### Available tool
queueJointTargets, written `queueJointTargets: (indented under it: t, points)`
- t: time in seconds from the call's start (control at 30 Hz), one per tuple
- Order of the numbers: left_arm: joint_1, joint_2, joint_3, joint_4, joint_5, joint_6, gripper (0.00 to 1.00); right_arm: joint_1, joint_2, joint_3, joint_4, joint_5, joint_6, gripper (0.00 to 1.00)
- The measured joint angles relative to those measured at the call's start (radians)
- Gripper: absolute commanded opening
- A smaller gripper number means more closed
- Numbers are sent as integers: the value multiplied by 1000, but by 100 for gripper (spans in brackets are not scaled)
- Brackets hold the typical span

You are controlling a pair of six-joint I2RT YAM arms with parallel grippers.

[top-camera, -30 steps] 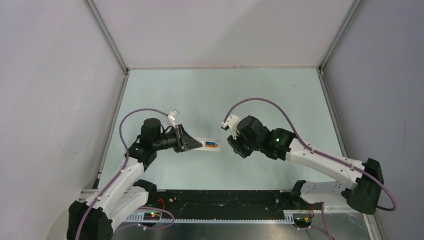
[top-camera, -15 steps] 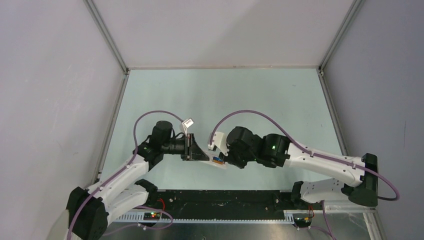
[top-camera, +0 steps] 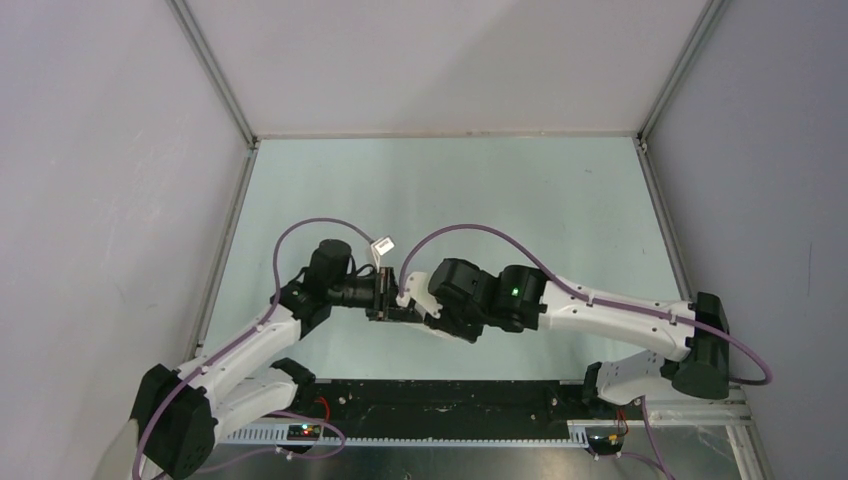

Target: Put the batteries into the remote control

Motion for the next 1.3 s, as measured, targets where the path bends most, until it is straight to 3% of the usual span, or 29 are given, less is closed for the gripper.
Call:
queueJointTargets:
  t: [1.3]
  points:
    - [-3,0,23,3,-6,16,0,-30,77,41,5,25,60,32]
